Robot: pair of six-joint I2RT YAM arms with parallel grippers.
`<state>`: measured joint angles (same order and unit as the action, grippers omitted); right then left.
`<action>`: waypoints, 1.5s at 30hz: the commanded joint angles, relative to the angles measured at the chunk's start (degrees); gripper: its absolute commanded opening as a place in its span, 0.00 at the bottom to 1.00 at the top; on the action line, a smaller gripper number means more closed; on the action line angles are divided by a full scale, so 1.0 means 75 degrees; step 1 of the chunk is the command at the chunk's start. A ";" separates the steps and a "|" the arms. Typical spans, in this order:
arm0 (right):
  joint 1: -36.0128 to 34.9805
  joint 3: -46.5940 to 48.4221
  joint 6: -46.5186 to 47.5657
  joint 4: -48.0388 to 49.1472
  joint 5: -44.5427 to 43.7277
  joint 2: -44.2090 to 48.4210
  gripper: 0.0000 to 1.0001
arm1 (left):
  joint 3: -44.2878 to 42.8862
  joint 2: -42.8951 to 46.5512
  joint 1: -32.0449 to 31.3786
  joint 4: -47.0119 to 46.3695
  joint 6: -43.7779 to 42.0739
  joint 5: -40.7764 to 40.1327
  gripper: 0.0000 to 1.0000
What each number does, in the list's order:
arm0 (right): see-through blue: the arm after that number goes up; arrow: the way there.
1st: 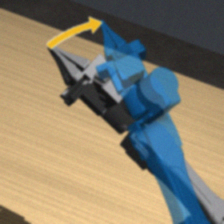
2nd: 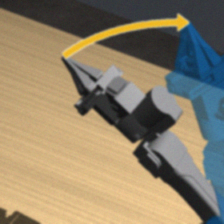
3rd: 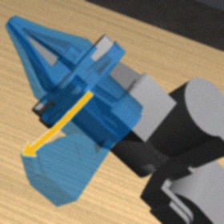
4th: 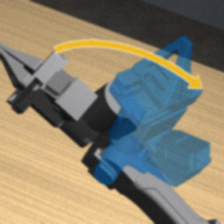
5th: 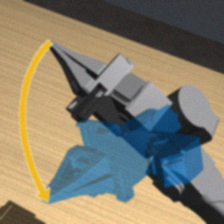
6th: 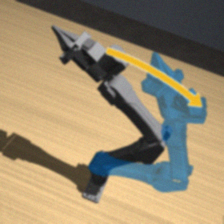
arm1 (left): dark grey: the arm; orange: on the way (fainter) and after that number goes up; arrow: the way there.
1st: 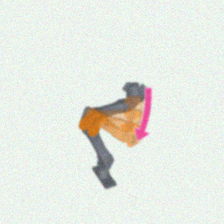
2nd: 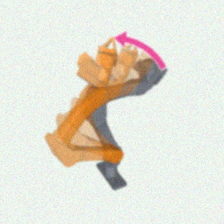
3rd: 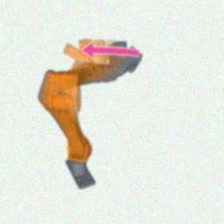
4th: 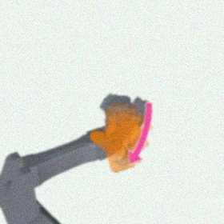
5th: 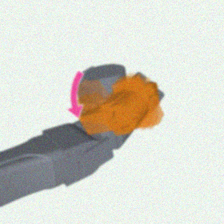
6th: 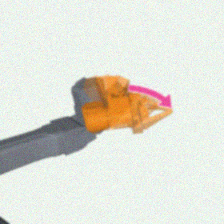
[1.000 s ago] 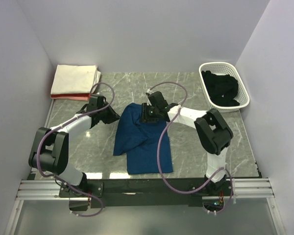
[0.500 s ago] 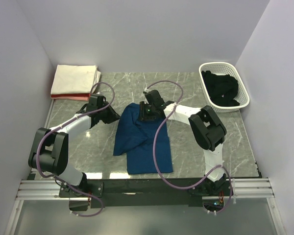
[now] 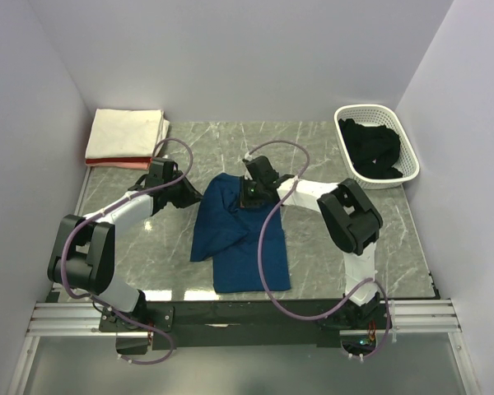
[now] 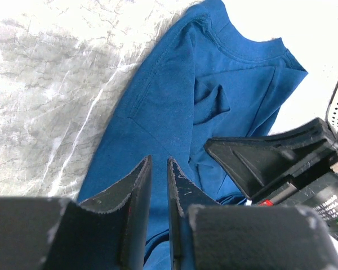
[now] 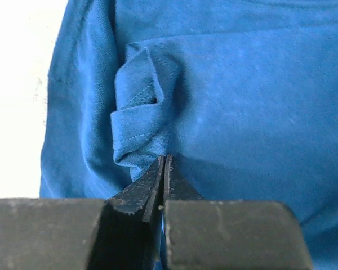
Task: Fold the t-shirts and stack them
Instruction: Fold the tshirt
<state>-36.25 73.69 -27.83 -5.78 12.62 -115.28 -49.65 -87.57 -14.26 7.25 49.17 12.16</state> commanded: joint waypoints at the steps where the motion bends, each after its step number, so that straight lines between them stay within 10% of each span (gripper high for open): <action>1: -0.0042 -0.0297 -0.0109 0.0220 -0.0358 0.0861 0.02 | -0.0247 0.0285 0.0003 -0.0040 -0.0146 0.0066 0.22; 15: 0.0134 -0.1247 -0.0613 0.0279 -0.1366 0.1743 0.00 | -0.0750 -0.0019 -0.0008 0.0007 -0.0192 0.0206 0.24; 27: 0.0462 -0.1986 -0.0941 0.0444 -0.1658 0.2117 0.03 | -0.2776 -0.1764 -0.1202 0.0662 -0.0731 0.0242 0.45; 45: 0.1025 -0.2302 -0.1164 0.0642 -0.1121 0.2329 0.09 | -0.3458 -0.3101 -0.2363 0.1085 -0.1259 0.0171 0.38</action>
<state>-29.08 56.66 -36.14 -3.20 3.07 -99.46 -72.64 -110.17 -30.85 16.25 41.12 12.73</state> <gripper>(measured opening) 0.087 0.374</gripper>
